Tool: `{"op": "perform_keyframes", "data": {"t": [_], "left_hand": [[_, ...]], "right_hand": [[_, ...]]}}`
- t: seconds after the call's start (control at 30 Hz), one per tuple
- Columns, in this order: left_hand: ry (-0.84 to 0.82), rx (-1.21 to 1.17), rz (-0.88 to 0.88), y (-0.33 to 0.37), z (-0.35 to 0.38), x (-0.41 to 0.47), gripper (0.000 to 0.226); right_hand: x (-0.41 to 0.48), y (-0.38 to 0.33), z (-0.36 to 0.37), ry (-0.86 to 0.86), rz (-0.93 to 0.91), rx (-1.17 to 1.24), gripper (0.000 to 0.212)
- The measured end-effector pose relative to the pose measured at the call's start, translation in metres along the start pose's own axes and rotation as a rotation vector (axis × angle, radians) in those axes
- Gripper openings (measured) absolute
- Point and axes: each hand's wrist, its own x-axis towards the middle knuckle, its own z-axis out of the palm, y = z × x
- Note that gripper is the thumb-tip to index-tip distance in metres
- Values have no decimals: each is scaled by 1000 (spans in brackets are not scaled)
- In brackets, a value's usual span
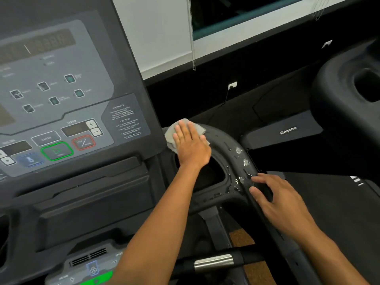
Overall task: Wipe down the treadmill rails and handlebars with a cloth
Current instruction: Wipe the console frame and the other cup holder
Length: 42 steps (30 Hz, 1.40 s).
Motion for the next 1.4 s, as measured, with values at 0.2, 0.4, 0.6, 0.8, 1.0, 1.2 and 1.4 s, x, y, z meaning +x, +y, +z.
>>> {"op": "perform_keyframes", "data": {"t": [0.2,0.4,0.6,0.8,1.0,1.2,1.4], "left_hand": [[-111,-93,119,56,13,-22,67],[-119,-124,294,19,14,-14,65],[-44,149,-74,-10,-11,17,71],[-111,113,-116,65,12,-30,72],[-96,321,87,38,3,-45,75],[-150,376,-155,23,-30,-22,75],[8,160,96,49,30,-42,64]], "right_hand": [[0,-9,-3,48,2,18,37],[-3,0,-5,48,33,-7,36],[-17,11,-10,42,115,-18,42],[-25,18,-15,43,167,5,43],[-15,5,-14,49,138,29,44],[-13,2,-15,57,111,23,44],[-21,9,-15,56,143,39,43]]}}
